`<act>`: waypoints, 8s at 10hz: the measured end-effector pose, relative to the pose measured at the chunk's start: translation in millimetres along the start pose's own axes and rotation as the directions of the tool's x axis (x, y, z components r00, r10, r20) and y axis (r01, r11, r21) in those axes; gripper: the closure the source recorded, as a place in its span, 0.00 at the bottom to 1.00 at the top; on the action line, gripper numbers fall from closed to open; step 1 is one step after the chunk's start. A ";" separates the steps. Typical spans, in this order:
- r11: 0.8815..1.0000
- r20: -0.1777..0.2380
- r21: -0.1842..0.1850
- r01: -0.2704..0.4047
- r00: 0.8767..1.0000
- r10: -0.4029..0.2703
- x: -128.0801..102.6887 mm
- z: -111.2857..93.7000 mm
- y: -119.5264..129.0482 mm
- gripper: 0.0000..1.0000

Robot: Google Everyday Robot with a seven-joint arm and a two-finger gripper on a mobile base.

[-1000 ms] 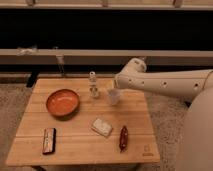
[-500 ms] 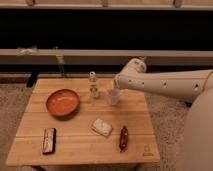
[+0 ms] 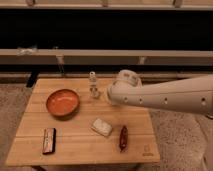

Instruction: Wipe the white sponge on the table

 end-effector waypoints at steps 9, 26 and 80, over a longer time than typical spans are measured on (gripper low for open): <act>0.965 0.264 0.205 0.162 0.941 -0.214 -112.3 3.8 -126.6 0.20; 0.934 0.254 0.242 0.261 0.912 -0.321 -111.1 70.2 -126.8 0.20; 0.788 0.247 0.379 0.484 0.768 -0.591 -141.2 64.9 -213.5 0.86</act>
